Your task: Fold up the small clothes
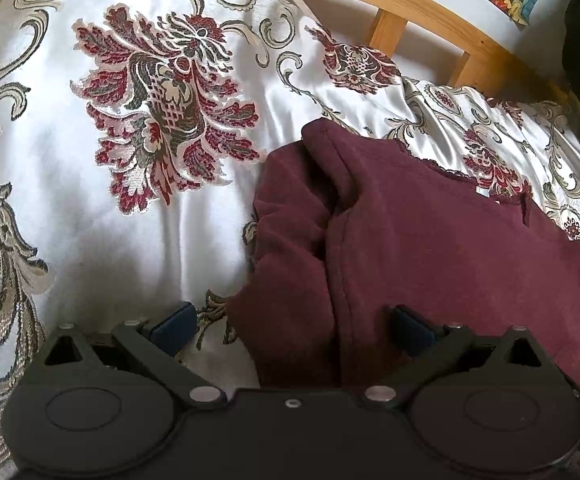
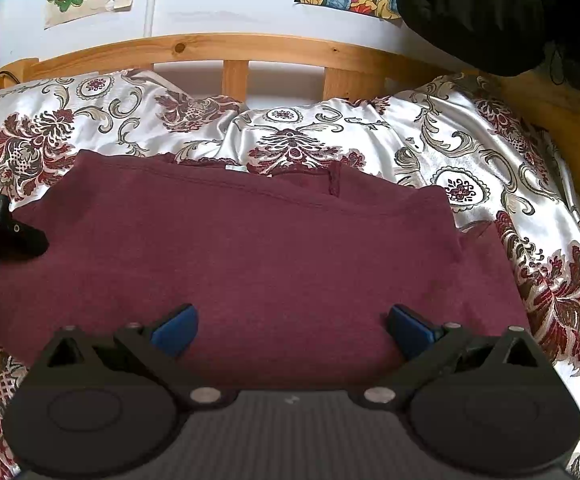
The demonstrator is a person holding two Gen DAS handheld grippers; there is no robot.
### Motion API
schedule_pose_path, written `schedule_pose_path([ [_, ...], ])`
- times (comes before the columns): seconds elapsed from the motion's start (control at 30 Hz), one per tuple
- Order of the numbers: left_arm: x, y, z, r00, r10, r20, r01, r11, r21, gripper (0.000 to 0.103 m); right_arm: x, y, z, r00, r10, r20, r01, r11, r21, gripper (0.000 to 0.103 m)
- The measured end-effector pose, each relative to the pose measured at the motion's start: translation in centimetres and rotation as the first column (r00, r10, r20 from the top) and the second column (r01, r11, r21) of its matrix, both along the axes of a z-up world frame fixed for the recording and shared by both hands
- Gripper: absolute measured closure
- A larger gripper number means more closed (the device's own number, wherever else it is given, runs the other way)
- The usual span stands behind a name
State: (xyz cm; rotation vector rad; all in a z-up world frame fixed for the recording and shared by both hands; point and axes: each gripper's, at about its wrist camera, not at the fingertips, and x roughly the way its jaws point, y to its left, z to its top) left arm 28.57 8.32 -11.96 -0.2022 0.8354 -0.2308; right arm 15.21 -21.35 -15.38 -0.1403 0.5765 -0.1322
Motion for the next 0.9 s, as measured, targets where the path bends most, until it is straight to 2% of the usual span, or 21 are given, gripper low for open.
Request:
schedule_pose_path([
  [0.9, -0.22, -0.54, -0.08, 1.000, -0.020, 0.019, 0.019, 0.999, 0.045, 0.001, 0.07, -0.04, -0.02, 1.000, -0.004, 0.002, 0.004, 1.000, 0.006, 0.000],
])
